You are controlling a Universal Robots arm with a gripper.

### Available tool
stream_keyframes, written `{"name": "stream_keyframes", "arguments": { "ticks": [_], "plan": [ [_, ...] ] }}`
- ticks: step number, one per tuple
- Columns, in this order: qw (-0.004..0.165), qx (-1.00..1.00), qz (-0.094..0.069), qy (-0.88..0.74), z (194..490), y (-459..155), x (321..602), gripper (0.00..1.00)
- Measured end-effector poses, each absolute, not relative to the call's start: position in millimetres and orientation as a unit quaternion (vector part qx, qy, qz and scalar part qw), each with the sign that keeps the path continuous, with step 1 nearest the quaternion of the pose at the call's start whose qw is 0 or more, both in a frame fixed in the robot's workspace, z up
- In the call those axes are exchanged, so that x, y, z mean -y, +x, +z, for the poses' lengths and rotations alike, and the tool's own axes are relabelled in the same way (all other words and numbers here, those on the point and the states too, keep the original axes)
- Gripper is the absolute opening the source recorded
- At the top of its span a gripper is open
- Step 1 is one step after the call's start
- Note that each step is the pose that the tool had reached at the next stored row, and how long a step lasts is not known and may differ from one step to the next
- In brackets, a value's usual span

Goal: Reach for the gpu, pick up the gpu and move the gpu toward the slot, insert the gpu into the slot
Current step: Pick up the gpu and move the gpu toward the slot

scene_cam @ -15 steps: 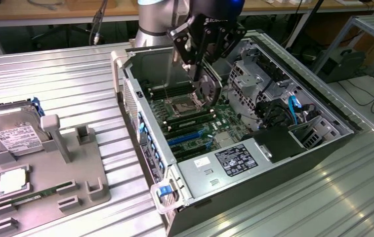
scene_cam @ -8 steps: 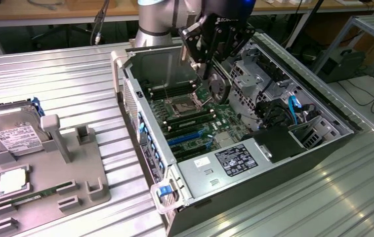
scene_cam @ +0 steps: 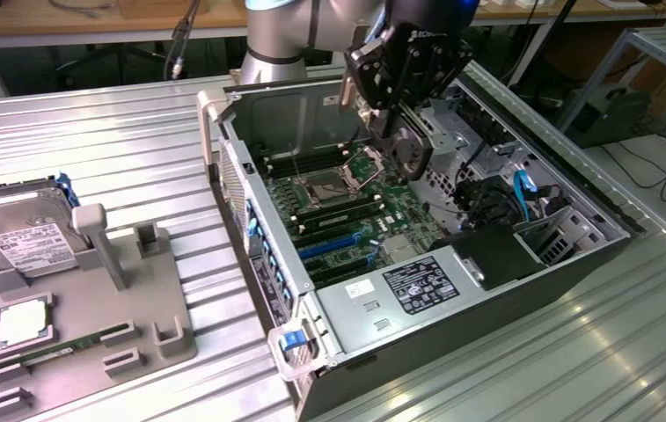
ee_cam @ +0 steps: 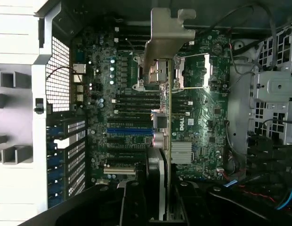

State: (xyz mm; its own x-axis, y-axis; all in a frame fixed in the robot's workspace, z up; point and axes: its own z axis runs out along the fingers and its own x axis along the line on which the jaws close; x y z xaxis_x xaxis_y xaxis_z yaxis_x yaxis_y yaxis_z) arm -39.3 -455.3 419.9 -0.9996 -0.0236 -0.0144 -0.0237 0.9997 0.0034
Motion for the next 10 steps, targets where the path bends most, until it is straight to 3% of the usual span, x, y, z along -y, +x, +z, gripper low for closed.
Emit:
{"name": "stream_keyframes", "arguments": {
  "ticks": [10],
  "plan": [
    [0.007, -1.0, 0.002, -0.012, 419.4, -8.0, 455.4, 0.28]
  ]
}}
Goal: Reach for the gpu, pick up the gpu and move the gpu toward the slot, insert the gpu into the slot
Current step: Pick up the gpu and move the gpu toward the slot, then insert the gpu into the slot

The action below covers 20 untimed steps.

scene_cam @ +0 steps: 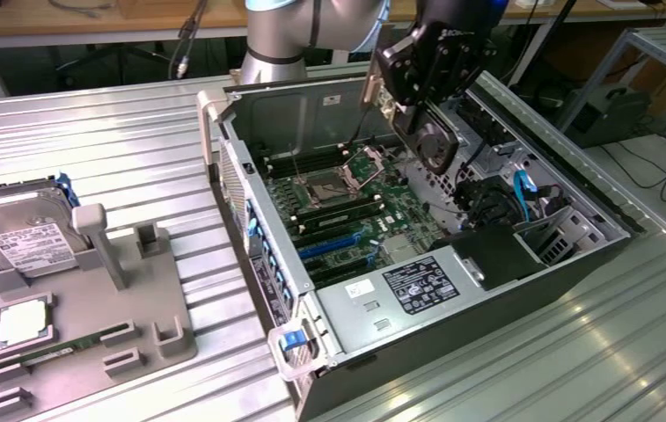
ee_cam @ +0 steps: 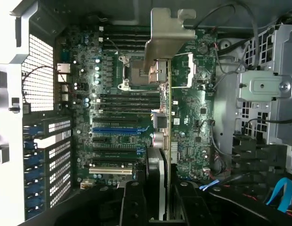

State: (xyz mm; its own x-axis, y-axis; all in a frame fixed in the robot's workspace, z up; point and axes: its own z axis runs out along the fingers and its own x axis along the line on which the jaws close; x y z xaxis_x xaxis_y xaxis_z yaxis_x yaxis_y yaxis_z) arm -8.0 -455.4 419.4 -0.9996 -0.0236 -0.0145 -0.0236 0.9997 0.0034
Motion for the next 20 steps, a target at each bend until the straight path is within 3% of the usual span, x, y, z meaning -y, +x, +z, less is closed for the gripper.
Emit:
{"name": "stream_keyframes", "arguments": {
  "ticks": [20],
  "plan": [
    [0.007, -1.0, 0.002, -0.031, 419.3, 1.1, 455.3, 0.28]
  ]
}}
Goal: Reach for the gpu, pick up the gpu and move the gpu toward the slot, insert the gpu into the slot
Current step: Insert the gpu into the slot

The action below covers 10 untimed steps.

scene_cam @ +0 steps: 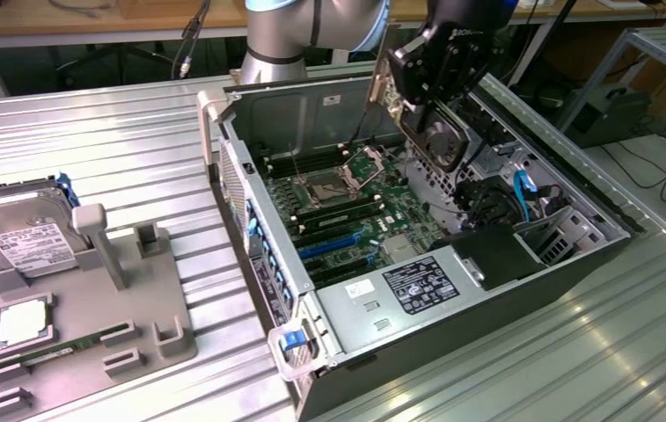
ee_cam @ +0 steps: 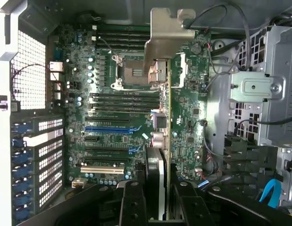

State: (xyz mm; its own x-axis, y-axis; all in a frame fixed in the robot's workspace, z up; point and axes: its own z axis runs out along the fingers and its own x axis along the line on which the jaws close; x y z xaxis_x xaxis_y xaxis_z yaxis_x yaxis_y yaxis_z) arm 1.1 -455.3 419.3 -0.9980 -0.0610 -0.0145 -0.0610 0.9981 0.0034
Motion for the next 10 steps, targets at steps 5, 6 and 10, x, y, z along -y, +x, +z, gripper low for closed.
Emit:
{"name": "stream_keyframes", "arguments": {
  "ticks": [5, 6, 10],
  "plan": [
    [0.007, -0.997, 0.002, -0.076, 419.3, 1.1, 455.3, 0.28],
    [0.007, -0.996, 0.002, -0.086, 419.3, 1.1, 455.3, 0.28],
    [0.007, -0.991, 0.003, -0.131, 419.3, 1.1, 455.3, 0.28]
  ]
}}
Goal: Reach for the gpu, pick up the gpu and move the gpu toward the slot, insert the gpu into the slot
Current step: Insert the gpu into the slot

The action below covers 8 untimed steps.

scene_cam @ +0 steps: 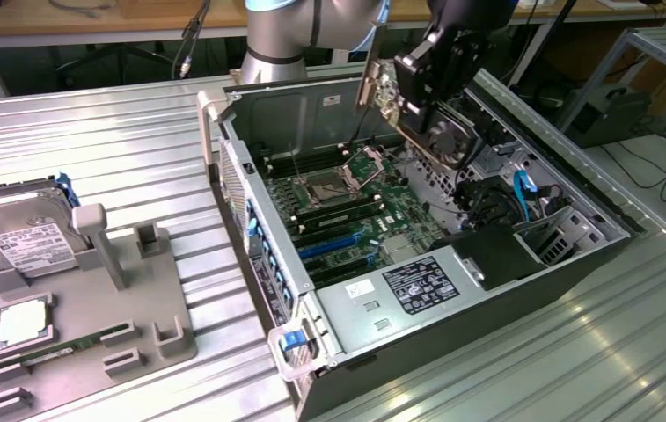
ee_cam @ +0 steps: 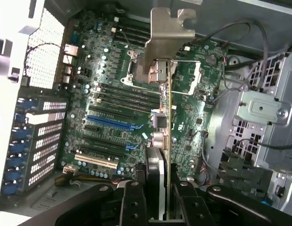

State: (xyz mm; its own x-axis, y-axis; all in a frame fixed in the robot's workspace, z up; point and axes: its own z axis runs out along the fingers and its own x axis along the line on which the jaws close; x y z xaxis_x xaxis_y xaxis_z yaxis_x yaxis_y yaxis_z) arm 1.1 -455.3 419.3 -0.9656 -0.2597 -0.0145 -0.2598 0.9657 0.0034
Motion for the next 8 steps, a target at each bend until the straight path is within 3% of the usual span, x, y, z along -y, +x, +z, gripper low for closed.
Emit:
{"name": "stream_keyframes", "arguments": {
  "ticks": [8],
  "plan": [
    [0.007, -0.978, 0.003, -0.21, 419.3, 1.1, 455.3, 0.28]
  ]
}}
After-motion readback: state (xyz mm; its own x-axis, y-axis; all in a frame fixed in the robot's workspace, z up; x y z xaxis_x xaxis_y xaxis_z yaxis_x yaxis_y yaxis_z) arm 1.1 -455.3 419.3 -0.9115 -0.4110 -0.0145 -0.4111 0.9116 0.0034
